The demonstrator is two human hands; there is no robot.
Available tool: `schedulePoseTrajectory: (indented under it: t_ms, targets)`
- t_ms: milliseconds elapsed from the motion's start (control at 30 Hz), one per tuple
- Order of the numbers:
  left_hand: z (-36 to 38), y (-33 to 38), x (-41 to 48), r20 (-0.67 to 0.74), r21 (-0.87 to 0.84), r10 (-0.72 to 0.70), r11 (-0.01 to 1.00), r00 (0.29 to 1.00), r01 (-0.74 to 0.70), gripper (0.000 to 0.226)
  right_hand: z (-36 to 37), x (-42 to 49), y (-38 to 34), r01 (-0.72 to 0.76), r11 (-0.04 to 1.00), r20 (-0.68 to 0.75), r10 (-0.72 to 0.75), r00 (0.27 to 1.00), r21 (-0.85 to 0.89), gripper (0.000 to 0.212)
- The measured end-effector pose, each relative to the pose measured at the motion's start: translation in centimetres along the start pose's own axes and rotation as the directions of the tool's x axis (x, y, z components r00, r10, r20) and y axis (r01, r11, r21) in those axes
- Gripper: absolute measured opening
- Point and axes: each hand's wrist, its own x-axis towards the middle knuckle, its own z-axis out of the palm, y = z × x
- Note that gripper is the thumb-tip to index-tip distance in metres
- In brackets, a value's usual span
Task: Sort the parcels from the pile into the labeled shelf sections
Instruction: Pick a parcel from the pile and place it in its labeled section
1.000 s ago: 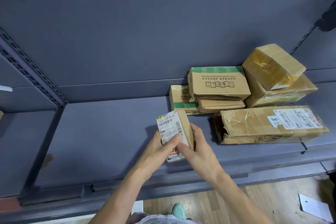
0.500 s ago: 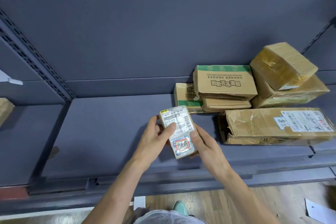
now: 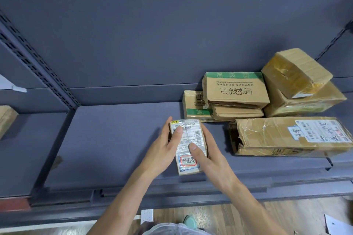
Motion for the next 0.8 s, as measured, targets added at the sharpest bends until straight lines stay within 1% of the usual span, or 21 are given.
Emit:
schedulePoseTrajectory:
  t_ms: [67,100,167,267,400,533,633,800]
  targets:
    - [-0.3,-0.2,-0.5,0.015,0.118,0.046,0.992,0.999,-0.047,0.063,-0.5,0.3,0.3,-0.005,1.0,-0.018,0.005,1.0,-0.003,0.063]
    - [-0.5,-0.4,-0.8,0.004,0.178,0.061,0.982,0.998,-0.061,0.063,-0.8,0.5,0.4,-0.01,1.0,-0.031,0.01,0.999,-0.014,0.063]
    - [-1.0,-1.2,-1.5,-0.056,0.311,0.043,0.95,0.997,-0.024,0.069,-1.4,1.1,0.5,-0.024,0.999,-0.051,0.022,0.998,-0.044,0.063]
    - [-1.4,-2.6,-2.4,-0.121,0.462,0.048,0.887,0.992,0.014,0.062,-2.0,1.7,0.7,-0.042,0.998,-0.042,0.04,0.998,-0.055,0.065]
    - [-1.4,-4.3,-3.2,-0.172,0.528,0.061,0.848,0.983,0.04,0.06,-2.0,2.5,1.1,-0.059,0.993,-0.004,0.059,0.998,-0.101,0.068]
    - [-1.3,-5.5,-4.3,-0.244,0.599,0.069,0.796,0.967,0.094,0.06,-0.9,3.3,1.5,-0.074,0.986,0.06,0.083,0.995,-0.151,0.054]
    - [-1.6,-6.5,-5.4,-0.289,0.606,0.046,0.782,0.956,0.145,0.061,0.6,3.7,1.2,-0.059,0.978,0.134,0.087,0.987,-0.201,0.05]
    - [-3.5,-7.6,-7.7,-0.395,0.586,0.013,0.774,0.918,0.242,0.062,3.7,4.1,0.1,-0.016,0.974,0.214,0.065,0.975,-0.225,0.055]
